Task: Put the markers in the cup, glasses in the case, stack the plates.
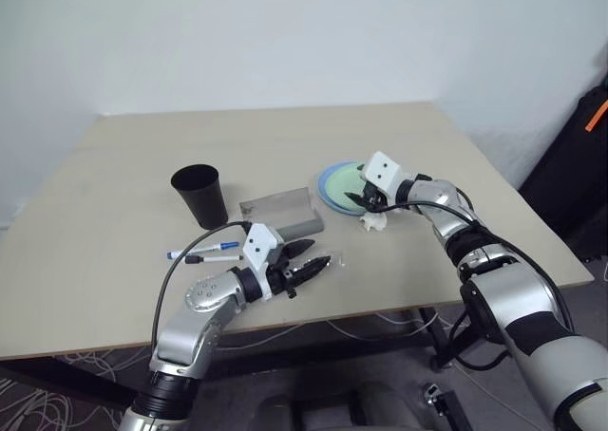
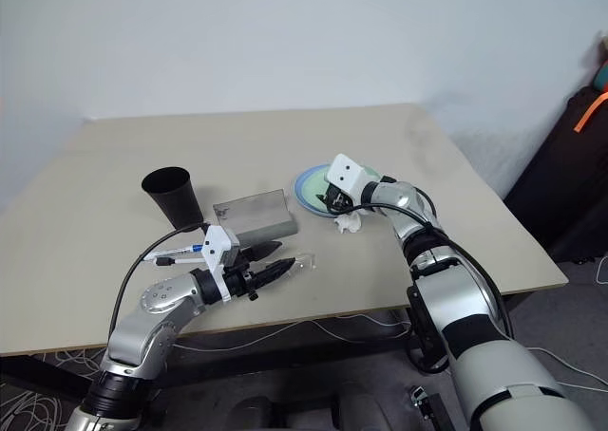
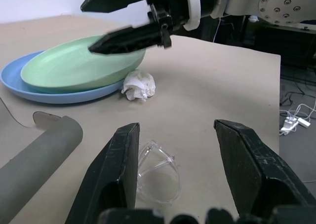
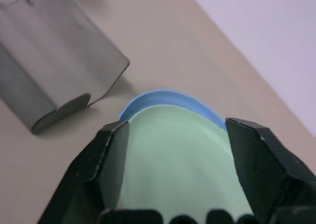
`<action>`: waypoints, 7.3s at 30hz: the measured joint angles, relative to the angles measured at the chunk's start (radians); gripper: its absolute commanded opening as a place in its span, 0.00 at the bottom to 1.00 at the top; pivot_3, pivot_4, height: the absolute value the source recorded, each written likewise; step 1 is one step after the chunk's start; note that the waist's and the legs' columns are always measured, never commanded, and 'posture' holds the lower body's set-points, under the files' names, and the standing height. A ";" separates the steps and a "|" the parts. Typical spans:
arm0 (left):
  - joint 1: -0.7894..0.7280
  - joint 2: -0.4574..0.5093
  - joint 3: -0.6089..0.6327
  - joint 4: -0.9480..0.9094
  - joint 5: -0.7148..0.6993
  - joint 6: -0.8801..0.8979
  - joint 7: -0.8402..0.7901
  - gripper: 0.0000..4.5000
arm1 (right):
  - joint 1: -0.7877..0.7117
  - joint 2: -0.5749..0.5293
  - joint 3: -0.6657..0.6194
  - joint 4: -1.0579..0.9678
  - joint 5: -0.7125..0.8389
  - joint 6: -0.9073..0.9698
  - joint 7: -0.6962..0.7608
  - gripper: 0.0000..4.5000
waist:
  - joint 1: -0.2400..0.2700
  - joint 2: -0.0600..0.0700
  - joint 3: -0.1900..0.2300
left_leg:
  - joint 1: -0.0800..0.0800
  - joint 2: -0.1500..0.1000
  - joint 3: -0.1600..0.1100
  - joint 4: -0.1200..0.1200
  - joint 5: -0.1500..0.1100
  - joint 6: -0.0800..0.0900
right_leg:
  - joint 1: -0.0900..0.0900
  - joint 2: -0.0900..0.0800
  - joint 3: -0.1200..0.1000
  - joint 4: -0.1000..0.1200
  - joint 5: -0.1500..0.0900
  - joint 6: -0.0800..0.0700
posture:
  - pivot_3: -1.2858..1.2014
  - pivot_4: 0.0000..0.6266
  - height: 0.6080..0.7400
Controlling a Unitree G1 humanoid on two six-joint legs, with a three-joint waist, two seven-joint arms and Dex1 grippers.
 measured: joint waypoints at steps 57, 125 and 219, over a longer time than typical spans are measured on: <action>-0.073 0.011 -0.004 0.052 0.016 -0.011 -0.052 0.56 | 0.323 -0.012 -0.171 -0.588 0.277 0.716 0.038 0.01 | -0.004 0.003 0.000 | 0.001 -0.001 0.001 0.004 0.000 0.001 | -0.002 0.001 0.003 0.008 -0.001 0.000 | 0.52 0.00 1.00; -0.820 0.102 -0.299 1.011 0.357 -0.193 -0.807 0.56 | 0.668 -0.028 -0.096 -0.837 0.263 0.462 0.201 0.90 | 0.002 0.001 0.001 | -0.001 -0.002 0.000 0.003 0.000 0.001 | -0.003 0.001 0.002 0.006 -0.002 0.001 | 0.52 0.00 1.00; -1.036 0.093 -0.202 1.414 0.651 -0.591 -0.395 0.01 | 0.733 -0.123 -0.062 -1.009 0.422 0.528 0.307 0.91 | 0.002 -0.004 0.003 | -0.001 -0.002 0.000 0.005 0.000 0.001 | -0.003 0.001 0.002 0.009 -0.002 0.002 | 0.52 0.00 1.00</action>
